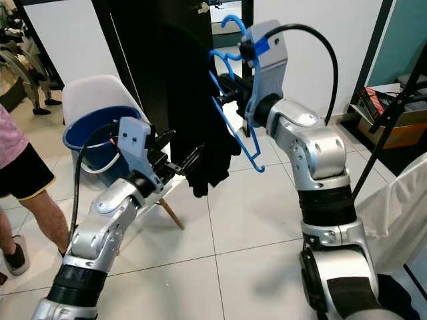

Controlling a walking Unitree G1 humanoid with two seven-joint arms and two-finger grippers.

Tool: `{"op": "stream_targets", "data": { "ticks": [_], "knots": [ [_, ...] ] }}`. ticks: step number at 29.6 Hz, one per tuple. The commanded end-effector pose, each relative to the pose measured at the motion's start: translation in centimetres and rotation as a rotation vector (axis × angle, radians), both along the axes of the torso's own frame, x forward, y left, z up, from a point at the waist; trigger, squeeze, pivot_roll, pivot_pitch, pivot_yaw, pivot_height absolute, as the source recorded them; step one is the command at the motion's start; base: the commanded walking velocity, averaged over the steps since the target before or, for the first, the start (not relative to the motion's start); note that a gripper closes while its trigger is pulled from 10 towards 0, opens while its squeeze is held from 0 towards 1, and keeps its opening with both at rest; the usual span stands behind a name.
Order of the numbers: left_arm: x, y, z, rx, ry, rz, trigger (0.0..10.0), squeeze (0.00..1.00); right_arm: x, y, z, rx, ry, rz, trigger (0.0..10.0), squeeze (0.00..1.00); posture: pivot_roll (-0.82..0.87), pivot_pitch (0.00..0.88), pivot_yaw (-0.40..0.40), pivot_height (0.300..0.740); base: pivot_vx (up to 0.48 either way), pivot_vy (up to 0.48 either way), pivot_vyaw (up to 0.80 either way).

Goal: Hang hanger

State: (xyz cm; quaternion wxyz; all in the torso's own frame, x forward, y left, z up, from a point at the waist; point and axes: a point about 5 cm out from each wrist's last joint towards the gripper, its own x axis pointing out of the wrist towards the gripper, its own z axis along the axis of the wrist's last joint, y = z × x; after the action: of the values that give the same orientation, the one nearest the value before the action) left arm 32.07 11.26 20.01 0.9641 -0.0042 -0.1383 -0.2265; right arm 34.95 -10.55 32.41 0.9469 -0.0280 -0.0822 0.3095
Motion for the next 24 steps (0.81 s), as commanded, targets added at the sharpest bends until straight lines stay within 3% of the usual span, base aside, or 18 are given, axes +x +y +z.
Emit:
{"op": "stream_targets", "data": {
  "ticks": [1,6,18,19,24],
  "knots": [
    [0.3,0.4,-0.7,0.067,0.012,0.033,10.0,0.0,-0.8,0.7,1.9,0.031,-0.06,0.05,10.0,0.0,-0.1,0.0,0.026,0.74,0.0,0.0,0.0],
    [0.8,0.5,-0.7,0.101,-0.008,0.06,10.0,0.0,-1.5,0.9,2.5,0.039,-0.068,0.083,10.0,0.0,-0.11,0.0,0.03,0.74,0.0,0.0,0.0],
    [1.5,0.1,0.9,0.078,-0.07,0.042,10.0,0.0,-2.8,1.7,2.5,0.025,-0.049,0.154,10.0,0.0,-0.12,0.0,0.039,0.74,0.0,0.0,0.0],
    [1.5,0.0,0.9,0.085,-0.077,0.038,0.0,0.0,-2.9,1.7,2.7,0.026,-0.049,0.157,10.0,0.0,-0.12,0.0,0.039,0.74,0.0,0.0,0.0],
    [1.4,-0.2,0.6,0.093,-0.076,0.028,0.0,0.0,-3.0,1.6,3.0,0.035,-0.055,0.152,10.0,0.0,-0.11,0.0,0.036,0.74,0.0,0.0,0.0]
  ]
}}
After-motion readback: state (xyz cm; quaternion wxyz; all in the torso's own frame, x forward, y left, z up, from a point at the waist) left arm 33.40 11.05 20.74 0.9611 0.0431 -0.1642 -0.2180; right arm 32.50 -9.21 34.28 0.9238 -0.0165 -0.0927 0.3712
